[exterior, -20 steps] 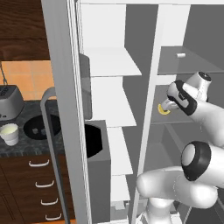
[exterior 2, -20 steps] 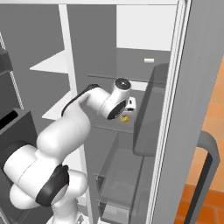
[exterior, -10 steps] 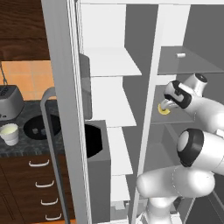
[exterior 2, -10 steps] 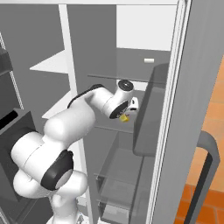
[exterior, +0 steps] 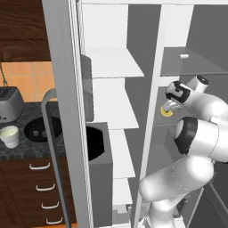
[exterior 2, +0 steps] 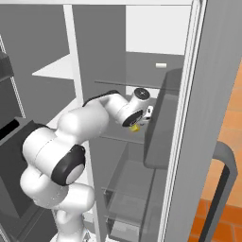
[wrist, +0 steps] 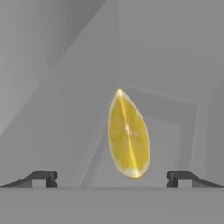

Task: Grab a lemon wedge from the fridge and one ice cube from the ice bowl, and put them in the glass of lemonade.

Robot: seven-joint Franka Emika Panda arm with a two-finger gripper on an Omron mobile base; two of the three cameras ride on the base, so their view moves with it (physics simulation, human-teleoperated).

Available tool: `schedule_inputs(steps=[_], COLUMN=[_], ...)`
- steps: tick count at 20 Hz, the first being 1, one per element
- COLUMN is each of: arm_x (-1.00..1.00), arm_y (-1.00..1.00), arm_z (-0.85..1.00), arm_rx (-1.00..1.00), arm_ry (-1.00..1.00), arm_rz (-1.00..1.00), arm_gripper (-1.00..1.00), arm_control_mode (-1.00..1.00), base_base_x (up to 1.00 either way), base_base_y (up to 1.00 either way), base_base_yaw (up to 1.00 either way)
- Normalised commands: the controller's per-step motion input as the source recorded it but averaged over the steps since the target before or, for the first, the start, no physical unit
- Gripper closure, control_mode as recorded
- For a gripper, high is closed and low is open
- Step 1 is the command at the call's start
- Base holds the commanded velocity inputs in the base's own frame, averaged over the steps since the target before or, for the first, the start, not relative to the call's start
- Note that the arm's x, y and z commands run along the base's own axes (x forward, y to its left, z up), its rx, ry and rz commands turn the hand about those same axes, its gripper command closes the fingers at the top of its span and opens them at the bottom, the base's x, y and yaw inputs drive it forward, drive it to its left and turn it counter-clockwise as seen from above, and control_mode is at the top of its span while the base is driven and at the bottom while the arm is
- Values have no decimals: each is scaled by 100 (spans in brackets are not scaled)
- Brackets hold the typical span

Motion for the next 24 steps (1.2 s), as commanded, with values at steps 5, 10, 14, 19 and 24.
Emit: schedule_inputs(steps=[5, 10, 14, 19, 24], arm_x=[37, 28, -1, 11, 29], arm_y=[0, -3, 0, 2, 0], arm_z=[-19, -1, 0, -29, -37], arm_rx=[0, 0, 0, 0, 0], arm_ry=[0, -2, -2, 0, 0], arm_rz=[0, 0, 3, 7, 7], arm_gripper=[-100, -100, -100, -100, -100], arm_control_mode=[-100, -100, -100, -100, -100], base_base_x=[0, 0, 0, 0, 0], base_base_y=[0, 0, 0, 0, 0], base_base_yaw=[0, 0, 0, 0, 0])
